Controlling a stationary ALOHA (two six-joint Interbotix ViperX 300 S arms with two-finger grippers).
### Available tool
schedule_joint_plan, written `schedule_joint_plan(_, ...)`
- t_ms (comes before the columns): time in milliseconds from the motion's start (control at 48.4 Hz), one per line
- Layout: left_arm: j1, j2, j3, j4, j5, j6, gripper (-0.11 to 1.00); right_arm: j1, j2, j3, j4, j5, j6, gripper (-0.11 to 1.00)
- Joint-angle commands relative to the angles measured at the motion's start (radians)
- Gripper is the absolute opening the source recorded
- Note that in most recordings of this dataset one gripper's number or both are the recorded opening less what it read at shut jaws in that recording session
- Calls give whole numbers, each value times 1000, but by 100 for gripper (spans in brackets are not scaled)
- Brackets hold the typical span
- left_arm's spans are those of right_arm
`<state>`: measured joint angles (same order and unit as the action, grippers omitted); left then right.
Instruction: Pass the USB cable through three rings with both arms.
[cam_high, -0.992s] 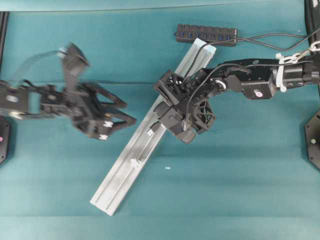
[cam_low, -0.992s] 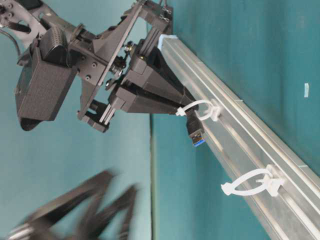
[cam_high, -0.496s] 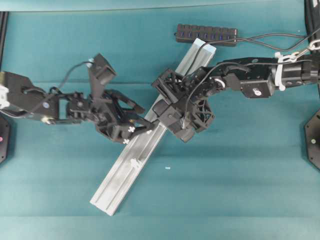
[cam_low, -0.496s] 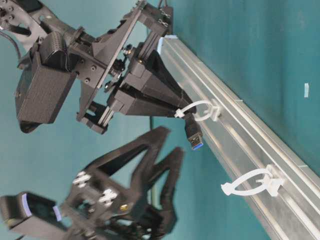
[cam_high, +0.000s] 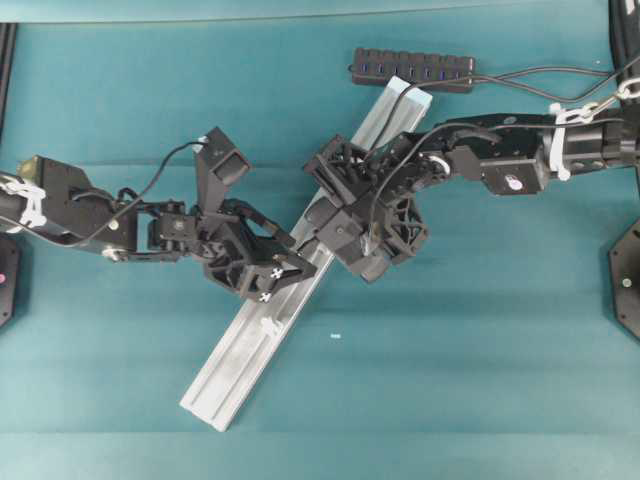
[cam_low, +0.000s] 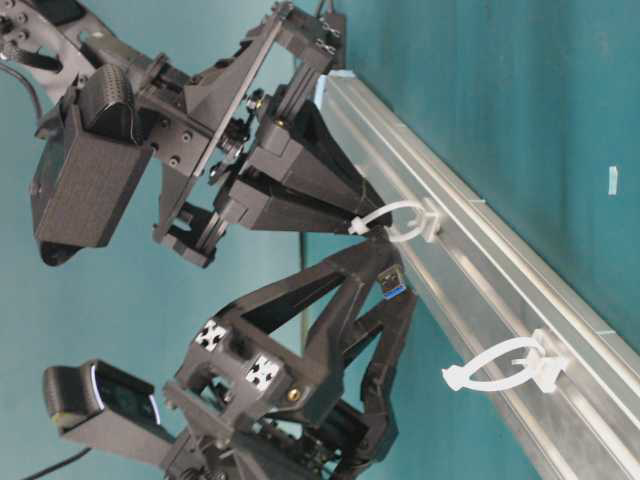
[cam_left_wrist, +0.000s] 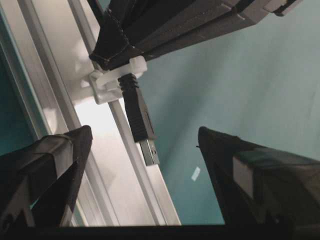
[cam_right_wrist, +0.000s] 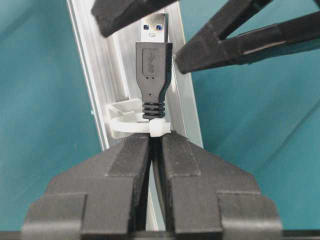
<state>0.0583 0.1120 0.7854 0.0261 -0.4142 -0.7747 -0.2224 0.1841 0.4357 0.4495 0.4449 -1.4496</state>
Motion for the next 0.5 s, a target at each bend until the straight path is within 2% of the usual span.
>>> schedule_joint_plan(0,2,2,-23,2,-8,0,93,2,-3,-9,5,-5,8,7)
schedule_joint_plan(269,11,17,-41,2,-8,0,89,2,-2,-11,3,3,6,7)
schedule_joint_plan(372,14,18,-41,2,-8,0,83,2,-2,-9,3,8,6,7)
schedule_joint_plan(476,14,18,-41,2,-8,0,72,2,-3,-11,5,9,6,7)
